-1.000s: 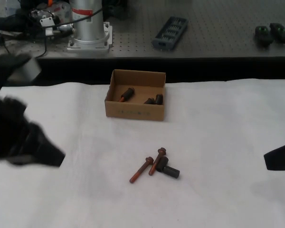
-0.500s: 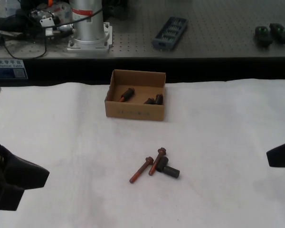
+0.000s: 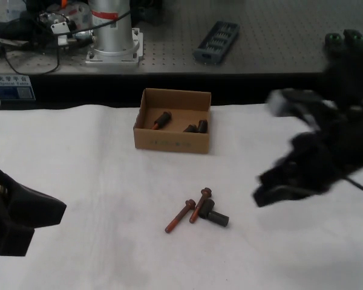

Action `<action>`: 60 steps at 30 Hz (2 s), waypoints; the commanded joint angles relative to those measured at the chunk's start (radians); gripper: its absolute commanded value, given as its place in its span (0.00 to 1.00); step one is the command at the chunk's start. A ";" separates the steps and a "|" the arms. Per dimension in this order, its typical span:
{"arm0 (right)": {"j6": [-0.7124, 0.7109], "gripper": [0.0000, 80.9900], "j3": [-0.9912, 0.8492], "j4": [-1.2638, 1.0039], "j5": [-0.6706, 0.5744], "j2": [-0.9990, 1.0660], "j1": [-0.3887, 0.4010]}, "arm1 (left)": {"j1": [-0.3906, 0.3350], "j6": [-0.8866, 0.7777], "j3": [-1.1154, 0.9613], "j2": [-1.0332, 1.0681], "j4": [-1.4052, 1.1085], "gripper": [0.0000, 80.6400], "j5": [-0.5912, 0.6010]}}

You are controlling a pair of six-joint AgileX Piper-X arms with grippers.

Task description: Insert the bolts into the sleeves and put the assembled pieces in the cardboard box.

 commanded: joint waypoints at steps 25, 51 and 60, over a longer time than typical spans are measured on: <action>-0.448 0.40 -0.331 0.086 0.351 0.395 0.152 | -0.001 -0.006 0.000 -0.008 -0.037 0.01 0.008; -0.504 0.40 -0.324 0.043 0.445 0.433 0.171 | -0.001 0.009 0.000 -0.008 -0.036 0.01 0.008; -0.500 0.40 -0.324 0.045 0.445 0.470 0.171 | -0.001 0.010 0.000 -0.008 -0.036 0.01 -0.001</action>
